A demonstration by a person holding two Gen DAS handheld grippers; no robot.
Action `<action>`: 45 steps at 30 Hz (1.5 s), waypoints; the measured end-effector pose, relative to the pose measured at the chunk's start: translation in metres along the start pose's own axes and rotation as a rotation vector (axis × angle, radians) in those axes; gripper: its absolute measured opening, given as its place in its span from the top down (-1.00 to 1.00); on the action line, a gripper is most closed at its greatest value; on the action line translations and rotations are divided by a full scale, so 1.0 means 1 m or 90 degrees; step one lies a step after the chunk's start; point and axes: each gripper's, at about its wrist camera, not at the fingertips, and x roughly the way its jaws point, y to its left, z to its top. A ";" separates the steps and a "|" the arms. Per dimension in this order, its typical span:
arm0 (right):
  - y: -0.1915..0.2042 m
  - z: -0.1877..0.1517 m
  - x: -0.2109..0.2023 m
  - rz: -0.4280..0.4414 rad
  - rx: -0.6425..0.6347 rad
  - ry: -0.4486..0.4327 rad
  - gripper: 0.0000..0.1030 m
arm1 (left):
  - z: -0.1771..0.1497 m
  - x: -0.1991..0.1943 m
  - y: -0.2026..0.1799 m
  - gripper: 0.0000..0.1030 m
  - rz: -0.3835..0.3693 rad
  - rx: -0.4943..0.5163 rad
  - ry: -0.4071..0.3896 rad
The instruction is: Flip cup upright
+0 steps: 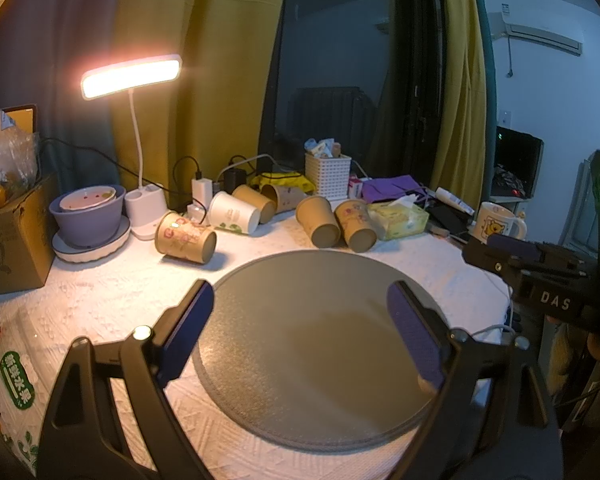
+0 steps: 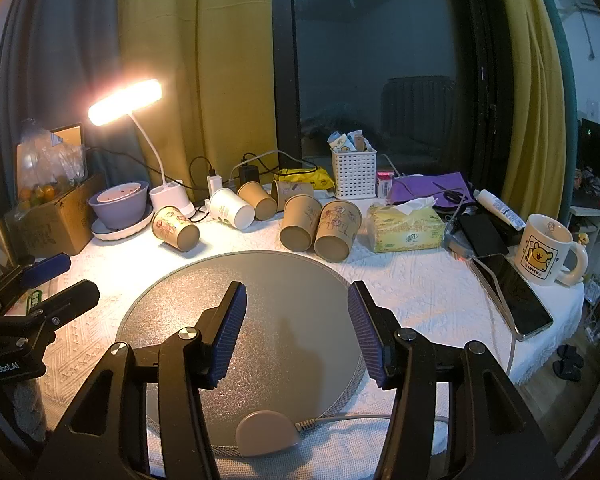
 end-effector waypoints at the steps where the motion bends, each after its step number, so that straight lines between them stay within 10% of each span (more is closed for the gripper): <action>1: 0.000 0.000 0.000 0.000 0.000 0.000 -0.08 | 0.000 0.000 0.001 -0.74 0.000 -0.001 0.000; 33: -0.003 0.001 0.003 0.001 -0.003 0.000 -0.08 | 0.004 0.005 -0.005 -0.74 -0.014 0.004 0.000; 45: -0.050 0.011 0.040 -0.026 0.001 0.018 -0.08 | 0.020 0.061 -0.015 -0.74 -0.021 0.013 0.053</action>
